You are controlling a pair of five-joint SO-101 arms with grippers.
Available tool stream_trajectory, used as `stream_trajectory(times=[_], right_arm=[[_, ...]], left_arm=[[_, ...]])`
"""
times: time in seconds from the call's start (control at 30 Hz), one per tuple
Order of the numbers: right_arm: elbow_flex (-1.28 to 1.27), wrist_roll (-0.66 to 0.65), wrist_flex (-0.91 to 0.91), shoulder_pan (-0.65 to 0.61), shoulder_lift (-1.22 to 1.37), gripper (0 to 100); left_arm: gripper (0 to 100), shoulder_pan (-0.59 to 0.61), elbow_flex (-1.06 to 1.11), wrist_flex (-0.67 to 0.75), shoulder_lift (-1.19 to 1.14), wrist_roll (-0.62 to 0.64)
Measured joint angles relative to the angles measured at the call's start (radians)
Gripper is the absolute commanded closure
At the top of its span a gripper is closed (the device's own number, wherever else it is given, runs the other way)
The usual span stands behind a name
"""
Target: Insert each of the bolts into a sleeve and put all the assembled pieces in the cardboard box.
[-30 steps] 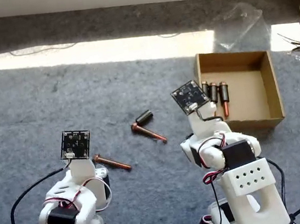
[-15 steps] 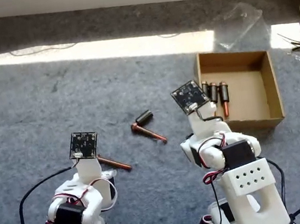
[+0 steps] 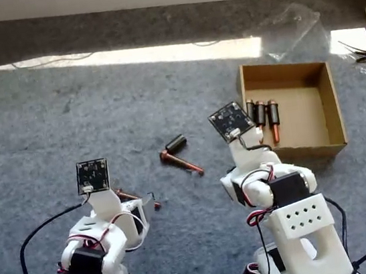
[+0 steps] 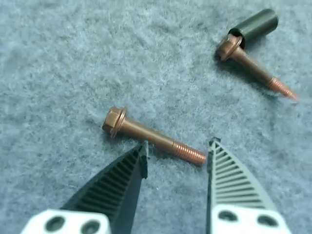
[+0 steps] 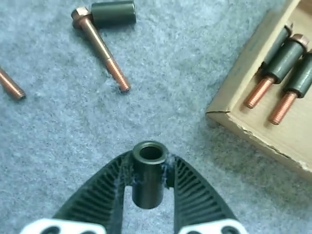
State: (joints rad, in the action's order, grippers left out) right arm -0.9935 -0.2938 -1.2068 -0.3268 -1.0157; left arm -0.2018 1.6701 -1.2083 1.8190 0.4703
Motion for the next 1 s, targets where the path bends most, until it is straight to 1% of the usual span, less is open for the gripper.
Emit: stream_trajectory(times=[0.17,0.43,0.7,0.8,1.0], right_arm=[[0.000,0.000,0.000,0.000,0.000,99.5],[0.000,0.000,0.000,0.000,0.000,99.5],[0.000,0.000,0.000,0.000,0.000,99.5],[0.000,0.000,0.000,0.000,0.000,99.5],[0.000,0.000,0.000,0.000,0.000,99.5]], left_arm=[[81,0.032,0.003,0.035,0.000,0.003],[82,0.038,0.003,0.034,0.000,0.003],[82,0.040,0.003,-0.020,0.000,0.003],[82,0.072,0.003,-0.023,0.000,0.003],[81,0.087,0.003,-0.058,0.000,0.003]])
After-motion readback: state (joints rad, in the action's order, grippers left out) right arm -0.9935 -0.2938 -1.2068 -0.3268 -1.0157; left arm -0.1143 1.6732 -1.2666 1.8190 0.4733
